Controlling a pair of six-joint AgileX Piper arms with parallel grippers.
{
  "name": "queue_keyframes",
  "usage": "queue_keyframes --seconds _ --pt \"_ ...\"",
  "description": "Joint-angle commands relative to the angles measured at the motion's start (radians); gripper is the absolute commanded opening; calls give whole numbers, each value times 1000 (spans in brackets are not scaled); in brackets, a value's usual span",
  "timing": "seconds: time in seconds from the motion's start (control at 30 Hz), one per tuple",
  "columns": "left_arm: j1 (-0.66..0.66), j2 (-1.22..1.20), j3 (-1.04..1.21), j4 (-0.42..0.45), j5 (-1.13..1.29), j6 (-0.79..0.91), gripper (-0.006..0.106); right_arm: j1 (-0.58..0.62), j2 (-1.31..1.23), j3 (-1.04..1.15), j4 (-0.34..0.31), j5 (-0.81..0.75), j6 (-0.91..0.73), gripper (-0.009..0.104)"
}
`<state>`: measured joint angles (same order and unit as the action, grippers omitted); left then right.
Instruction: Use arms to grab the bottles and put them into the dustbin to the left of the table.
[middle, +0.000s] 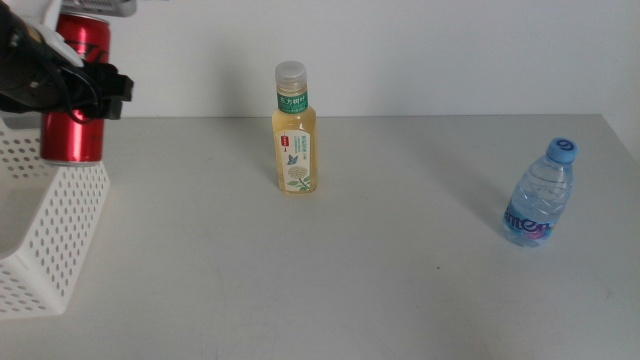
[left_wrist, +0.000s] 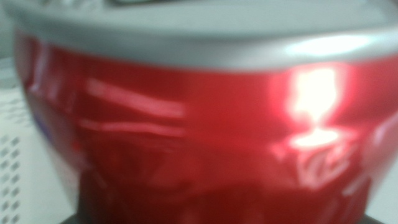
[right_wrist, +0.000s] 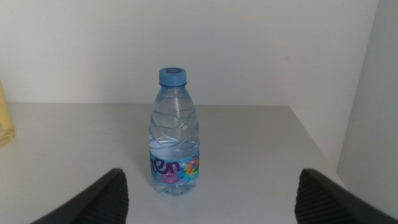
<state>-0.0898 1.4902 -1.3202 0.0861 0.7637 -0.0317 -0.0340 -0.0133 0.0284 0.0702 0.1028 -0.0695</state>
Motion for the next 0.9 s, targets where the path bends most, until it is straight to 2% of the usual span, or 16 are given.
queue_keyframes --seconds 0.0,0.33,0.57,0.73,0.87 --pt "52 -27 -112 -6 31 11 -1 -5 -22 -10 -11 -83 -9 94" --pt "269 50 -303 -19 247 108 -1 -5 -22 -10 -11 -83 -9 94" --pt "415 127 -308 -108 273 224 -1 -5 -22 -10 -11 -83 -9 94" --pt "452 203 -308 -162 321 305 -1 -5 -22 -10 -11 -83 -9 94" --pt "451 267 -308 -160 321 330 -1 -5 -22 -10 -11 -83 -9 94"
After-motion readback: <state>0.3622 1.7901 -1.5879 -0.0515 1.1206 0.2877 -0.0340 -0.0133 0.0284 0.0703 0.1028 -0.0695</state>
